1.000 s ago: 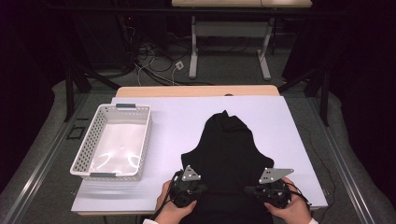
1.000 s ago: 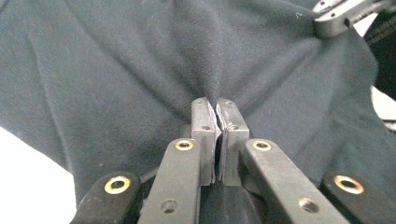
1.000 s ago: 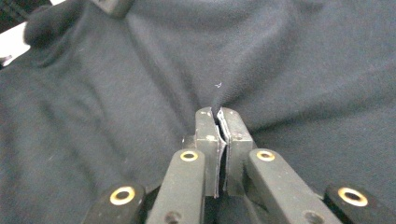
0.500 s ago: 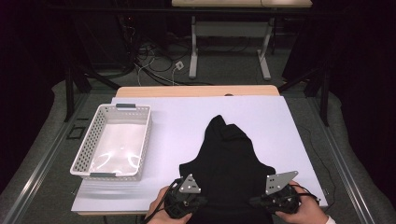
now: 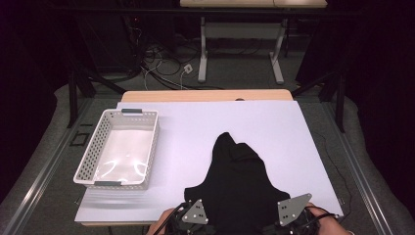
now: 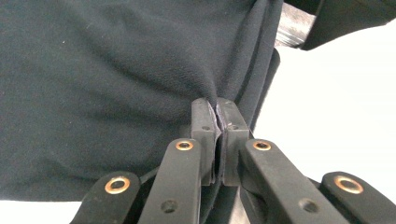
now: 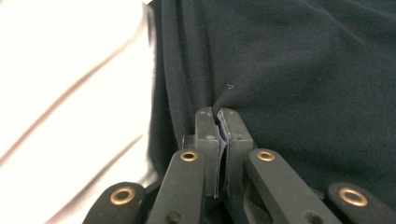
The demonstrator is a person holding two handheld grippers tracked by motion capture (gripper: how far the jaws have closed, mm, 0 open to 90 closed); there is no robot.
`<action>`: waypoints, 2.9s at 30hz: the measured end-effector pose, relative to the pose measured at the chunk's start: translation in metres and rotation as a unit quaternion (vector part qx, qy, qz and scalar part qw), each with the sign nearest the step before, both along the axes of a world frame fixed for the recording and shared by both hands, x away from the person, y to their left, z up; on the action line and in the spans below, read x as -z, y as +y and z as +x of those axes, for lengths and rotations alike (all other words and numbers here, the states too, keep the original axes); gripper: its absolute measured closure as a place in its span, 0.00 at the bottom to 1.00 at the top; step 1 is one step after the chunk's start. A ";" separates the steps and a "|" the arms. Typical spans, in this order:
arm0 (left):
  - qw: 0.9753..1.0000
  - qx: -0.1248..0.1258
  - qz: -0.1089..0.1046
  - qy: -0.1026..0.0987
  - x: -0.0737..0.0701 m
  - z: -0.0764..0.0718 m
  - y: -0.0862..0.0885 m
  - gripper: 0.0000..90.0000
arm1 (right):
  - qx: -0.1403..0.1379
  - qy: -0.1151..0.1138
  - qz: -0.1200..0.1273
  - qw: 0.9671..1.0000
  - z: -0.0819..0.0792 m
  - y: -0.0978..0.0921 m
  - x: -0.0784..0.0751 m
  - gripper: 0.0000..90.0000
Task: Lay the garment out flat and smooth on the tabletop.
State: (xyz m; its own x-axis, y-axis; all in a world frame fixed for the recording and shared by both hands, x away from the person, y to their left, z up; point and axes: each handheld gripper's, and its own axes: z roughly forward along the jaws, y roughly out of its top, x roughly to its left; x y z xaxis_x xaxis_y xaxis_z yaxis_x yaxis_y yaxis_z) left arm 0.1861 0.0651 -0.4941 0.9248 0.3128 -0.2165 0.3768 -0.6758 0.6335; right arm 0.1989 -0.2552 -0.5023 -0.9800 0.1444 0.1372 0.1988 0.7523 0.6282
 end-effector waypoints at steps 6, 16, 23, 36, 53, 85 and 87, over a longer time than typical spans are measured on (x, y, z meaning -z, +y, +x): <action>1.000 0.016 -0.003 0.014 0.001 -0.007 0.002 0.93 | -0.014 0.017 -0.002 1.000 -0.008 0.002 -0.002 0.92; 0.999 -0.025 -0.037 0.024 -0.002 0.008 0.019 0.71 | 0.021 0.027 0.036 0.999 0.000 -0.007 -0.006 0.76; 0.997 -0.062 -0.053 0.000 0.007 0.027 0.023 0.66 | 0.055 0.007 0.054 0.997 0.008 -0.009 -0.002 0.72; 0.985 -0.136 -0.101 -0.022 0.022 0.051 0.027 0.54 | 0.135 -0.031 0.099 0.985 0.024 -0.014 0.013 0.63; 0.950 -0.279 -0.126 -0.056 0.034 0.062 0.058 0.44 | 0.297 -0.096 0.145 0.939 0.034 -0.048 0.019 0.51; 0.939 -0.341 -0.044 -0.026 0.068 0.059 0.058 0.56 | 0.403 -0.055 0.034 0.913 0.030 -0.070 0.054 0.62; 0.941 -0.334 -0.036 -0.029 0.068 0.058 0.055 0.65 | 0.396 -0.060 0.033 0.916 0.030 -0.068 0.056 0.65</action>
